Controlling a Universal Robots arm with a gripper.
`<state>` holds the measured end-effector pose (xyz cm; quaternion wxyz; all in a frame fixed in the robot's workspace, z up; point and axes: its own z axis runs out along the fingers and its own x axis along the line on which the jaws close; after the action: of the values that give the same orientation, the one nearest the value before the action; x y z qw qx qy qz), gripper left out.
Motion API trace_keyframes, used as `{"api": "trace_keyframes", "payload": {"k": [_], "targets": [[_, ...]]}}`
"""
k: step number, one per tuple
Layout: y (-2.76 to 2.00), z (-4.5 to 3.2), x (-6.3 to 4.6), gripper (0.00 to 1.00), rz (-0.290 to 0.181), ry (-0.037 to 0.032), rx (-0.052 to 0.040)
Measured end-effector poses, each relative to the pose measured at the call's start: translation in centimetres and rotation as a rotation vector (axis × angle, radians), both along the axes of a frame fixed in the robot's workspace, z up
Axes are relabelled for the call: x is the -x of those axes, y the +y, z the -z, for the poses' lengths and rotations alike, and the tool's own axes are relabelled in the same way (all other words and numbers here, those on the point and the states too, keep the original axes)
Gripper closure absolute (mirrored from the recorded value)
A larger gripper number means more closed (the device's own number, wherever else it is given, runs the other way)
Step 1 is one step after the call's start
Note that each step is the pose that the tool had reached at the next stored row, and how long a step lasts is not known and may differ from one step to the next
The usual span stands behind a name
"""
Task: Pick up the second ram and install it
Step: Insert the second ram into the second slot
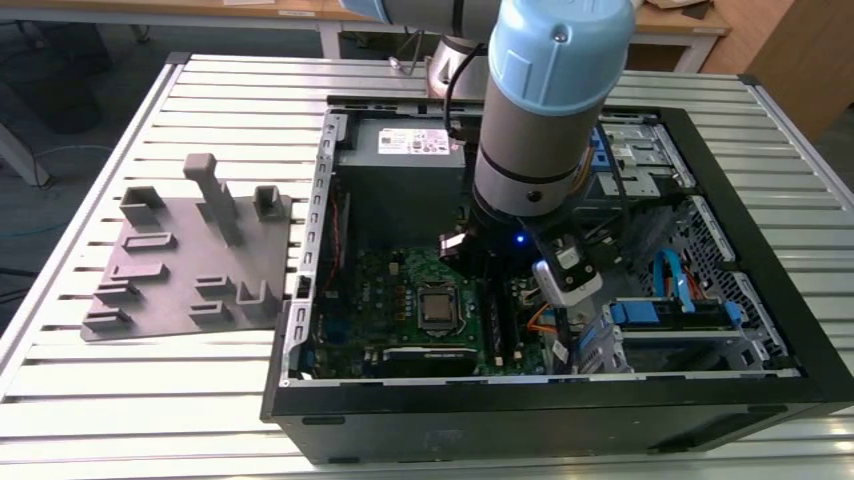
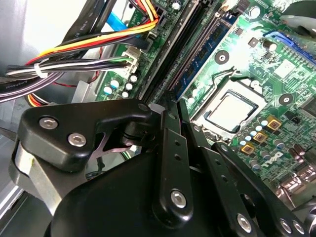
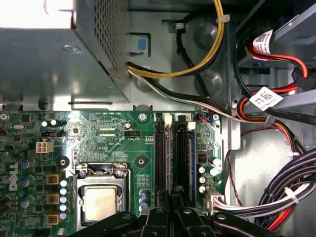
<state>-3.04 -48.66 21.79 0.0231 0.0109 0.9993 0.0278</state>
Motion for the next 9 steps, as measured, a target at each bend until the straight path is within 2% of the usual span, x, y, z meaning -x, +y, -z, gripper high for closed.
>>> {"api": "trace_keyframes", "payload": {"k": [9], "targets": [[0.27, 0.01, 0.0, 0.89, 0.0, 0.0, -0.0001]]}}
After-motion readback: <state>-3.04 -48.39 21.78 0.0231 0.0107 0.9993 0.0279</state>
